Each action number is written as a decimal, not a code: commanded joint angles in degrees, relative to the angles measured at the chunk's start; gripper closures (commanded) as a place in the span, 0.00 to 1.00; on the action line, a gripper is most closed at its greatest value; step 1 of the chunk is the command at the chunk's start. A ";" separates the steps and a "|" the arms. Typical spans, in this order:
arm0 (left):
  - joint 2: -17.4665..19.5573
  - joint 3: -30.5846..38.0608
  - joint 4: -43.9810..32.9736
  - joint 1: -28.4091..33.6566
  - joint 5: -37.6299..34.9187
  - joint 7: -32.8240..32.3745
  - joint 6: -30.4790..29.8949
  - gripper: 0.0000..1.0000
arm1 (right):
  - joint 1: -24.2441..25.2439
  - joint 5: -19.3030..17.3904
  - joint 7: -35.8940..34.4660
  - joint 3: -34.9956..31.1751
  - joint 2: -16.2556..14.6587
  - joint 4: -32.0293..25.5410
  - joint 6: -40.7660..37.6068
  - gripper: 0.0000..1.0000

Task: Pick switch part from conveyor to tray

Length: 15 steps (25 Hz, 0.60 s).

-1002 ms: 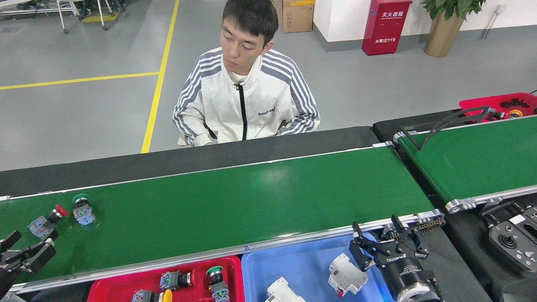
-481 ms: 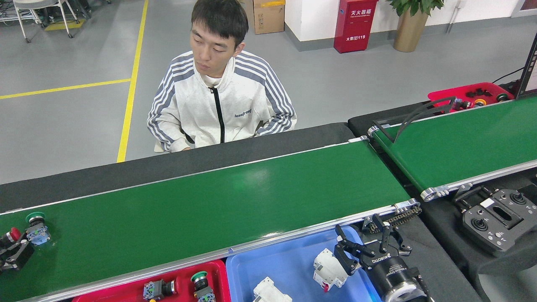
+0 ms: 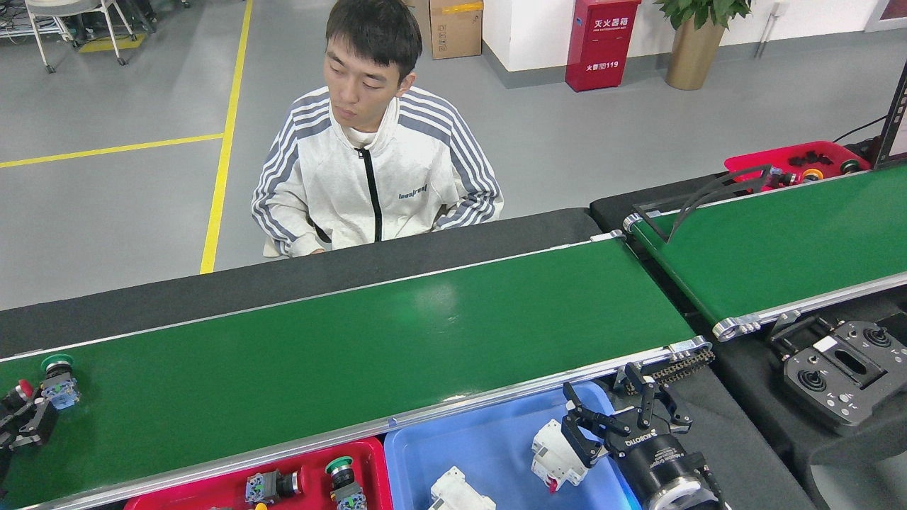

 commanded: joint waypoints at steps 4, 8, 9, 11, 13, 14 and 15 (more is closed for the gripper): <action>-1.64 0.76 -12.45 4.77 0.60 0.03 -17.18 0.34 | -0.24 -0.22 -0.45 -2.97 0.07 -0.79 0.69 0.00; -5.86 1.90 -25.64 13.47 1.48 -0.06 -23.94 0.33 | 0.11 -0.22 -0.45 -7.28 0.07 -0.79 0.69 0.00; -7.18 2.43 -30.38 16.55 1.48 -0.14 -23.94 0.32 | 0.20 -0.22 -0.45 -7.98 0.07 -0.79 0.69 0.00; -9.73 4.01 -40.67 23.40 1.57 -0.14 -23.94 0.27 | 0.20 -0.40 -0.45 -9.39 0.07 -0.79 0.60 0.00; -12.37 4.89 -49.10 29.29 1.66 -0.23 -23.94 0.21 | 0.20 -0.40 -0.45 -9.56 -0.02 -0.70 0.60 0.00; -13.86 4.89 -52.80 32.28 1.57 -0.41 -23.94 0.18 | 0.38 -0.40 -0.45 -9.56 -0.02 -0.70 0.60 0.00; -15.00 4.89 -55.61 34.65 1.57 -0.50 -23.94 0.13 | 0.73 -0.48 -0.45 -9.56 -0.02 -0.70 0.60 0.00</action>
